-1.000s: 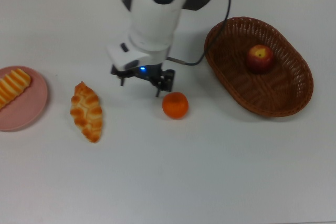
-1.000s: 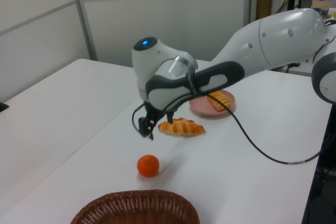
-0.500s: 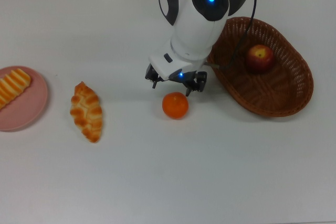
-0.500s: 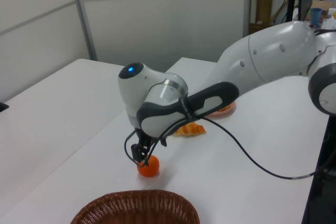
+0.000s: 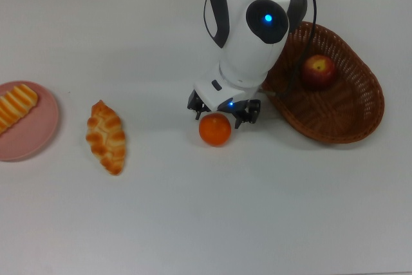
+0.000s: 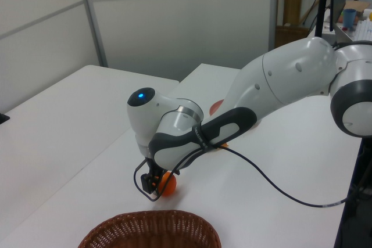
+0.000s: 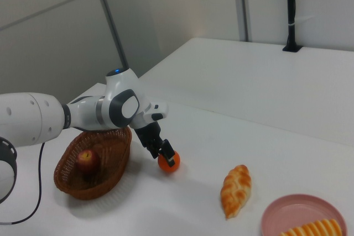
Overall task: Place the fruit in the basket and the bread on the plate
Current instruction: 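Carry the tangerine into the wicker basket and release it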
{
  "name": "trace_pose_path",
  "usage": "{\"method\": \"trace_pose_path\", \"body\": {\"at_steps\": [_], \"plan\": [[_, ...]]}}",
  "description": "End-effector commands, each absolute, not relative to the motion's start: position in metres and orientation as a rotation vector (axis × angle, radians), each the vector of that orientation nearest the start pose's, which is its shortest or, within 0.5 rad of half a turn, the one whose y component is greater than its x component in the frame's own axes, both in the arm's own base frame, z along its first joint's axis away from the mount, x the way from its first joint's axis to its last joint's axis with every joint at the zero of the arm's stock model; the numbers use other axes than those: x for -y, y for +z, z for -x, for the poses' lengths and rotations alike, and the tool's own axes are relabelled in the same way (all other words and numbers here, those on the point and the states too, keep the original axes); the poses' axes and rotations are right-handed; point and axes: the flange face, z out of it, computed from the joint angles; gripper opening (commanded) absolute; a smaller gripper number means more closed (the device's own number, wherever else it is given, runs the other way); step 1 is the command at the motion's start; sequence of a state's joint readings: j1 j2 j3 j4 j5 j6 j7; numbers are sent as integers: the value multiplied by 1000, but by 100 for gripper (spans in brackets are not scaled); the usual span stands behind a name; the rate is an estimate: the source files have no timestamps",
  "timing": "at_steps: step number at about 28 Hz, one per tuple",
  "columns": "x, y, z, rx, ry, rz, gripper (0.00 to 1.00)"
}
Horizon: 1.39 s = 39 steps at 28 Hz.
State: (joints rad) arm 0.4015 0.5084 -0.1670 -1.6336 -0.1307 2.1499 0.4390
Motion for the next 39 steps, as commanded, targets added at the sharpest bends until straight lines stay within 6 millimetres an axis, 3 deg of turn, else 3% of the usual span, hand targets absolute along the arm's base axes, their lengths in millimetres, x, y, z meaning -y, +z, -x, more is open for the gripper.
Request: {"method": "trace_pose_path", "body": {"at_steps": [1,7,9,11,12,18,22,25,27,28,39], "plan": [[-172,315,-668,-205,-161,3300,100],[-172,303,-672,-224,-175,3303,100],[-171,305,-675,-226,-208,3298,75],[-171,306,-676,-236,-224,3290,22],[-171,308,-677,-243,-232,3284,0],[-170,327,-681,-280,-279,3268,0],[-170,366,-678,-296,-329,3232,0],[-183,388,-666,-277,-286,3239,0],[-196,400,-660,-253,-292,3233,0],[-212,405,-653,-217,-298,3231,0],[-298,411,-618,-136,-258,3215,0]]}}
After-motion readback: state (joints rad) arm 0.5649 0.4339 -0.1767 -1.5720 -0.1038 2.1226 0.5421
